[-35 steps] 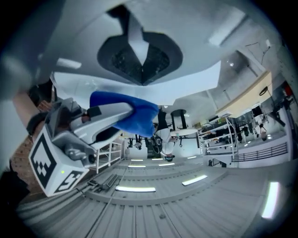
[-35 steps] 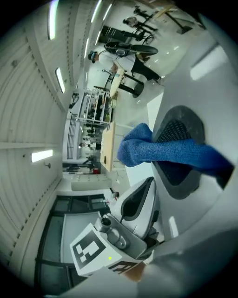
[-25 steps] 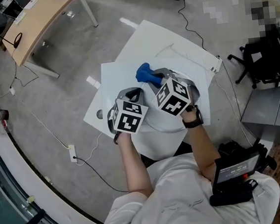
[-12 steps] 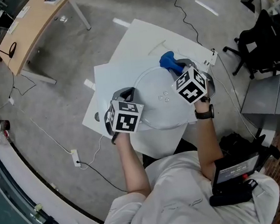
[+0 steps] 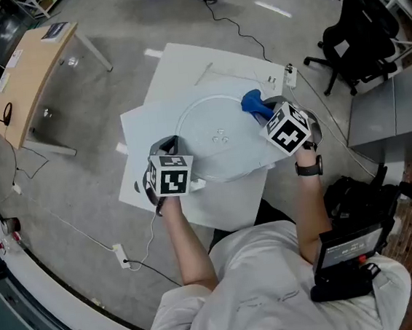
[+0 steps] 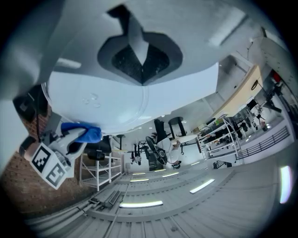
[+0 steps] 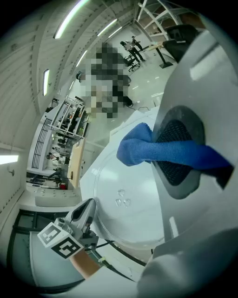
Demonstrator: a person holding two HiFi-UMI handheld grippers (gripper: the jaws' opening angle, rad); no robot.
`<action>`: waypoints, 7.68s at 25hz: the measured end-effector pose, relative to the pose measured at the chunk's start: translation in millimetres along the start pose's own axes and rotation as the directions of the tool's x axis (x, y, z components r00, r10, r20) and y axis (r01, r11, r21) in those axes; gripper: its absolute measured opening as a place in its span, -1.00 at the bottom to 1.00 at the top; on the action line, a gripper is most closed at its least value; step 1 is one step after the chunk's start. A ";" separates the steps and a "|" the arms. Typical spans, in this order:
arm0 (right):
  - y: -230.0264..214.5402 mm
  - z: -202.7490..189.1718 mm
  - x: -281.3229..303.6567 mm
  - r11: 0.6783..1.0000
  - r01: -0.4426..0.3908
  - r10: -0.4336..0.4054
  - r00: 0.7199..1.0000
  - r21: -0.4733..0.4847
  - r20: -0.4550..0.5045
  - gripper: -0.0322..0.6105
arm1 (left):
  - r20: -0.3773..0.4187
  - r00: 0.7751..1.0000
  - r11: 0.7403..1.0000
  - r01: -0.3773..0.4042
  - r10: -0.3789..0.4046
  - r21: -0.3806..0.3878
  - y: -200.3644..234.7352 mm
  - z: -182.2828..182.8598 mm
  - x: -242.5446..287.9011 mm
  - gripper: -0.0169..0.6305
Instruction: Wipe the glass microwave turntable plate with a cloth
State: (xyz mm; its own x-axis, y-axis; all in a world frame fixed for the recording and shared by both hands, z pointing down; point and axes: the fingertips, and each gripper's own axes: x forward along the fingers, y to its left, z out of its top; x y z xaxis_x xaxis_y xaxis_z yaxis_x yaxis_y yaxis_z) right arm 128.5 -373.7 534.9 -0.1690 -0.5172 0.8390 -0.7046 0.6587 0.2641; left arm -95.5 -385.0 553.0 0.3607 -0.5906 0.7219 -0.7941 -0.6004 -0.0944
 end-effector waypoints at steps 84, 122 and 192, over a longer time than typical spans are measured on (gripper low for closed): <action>154.9 -11.4 -55.6 0.694 -0.586 0.593 0.795 -0.419 -0.130 -0.70 | 0.037 0.957 0.925 0.287 -0.287 -0.249 -63.8 -12.3 -35.7 -0.94; 37.7 114.6 59.5 0.983 -0.157 0.171 0.972 -0.096 0.161 -0.69 | -0.045 0.992 0.965 0.103 -0.117 -0.242 -37.6 -51.6 -47.6 -0.94; -0.2 48.5 32.2 0.981 -0.113 0.134 0.982 -0.154 0.134 -0.69 | 0.005 0.983 0.952 0.181 -0.185 -0.248 -54.3 -22.2 -41.3 -0.94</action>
State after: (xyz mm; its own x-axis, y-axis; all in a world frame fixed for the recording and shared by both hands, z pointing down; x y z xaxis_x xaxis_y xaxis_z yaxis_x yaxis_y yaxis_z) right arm 89.8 -417.0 538.8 -0.3527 -0.4923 0.7958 -0.5659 0.7895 0.2375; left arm -78.1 -316.0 543.5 0.5039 -0.4715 0.7238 -0.8121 -0.5441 0.2109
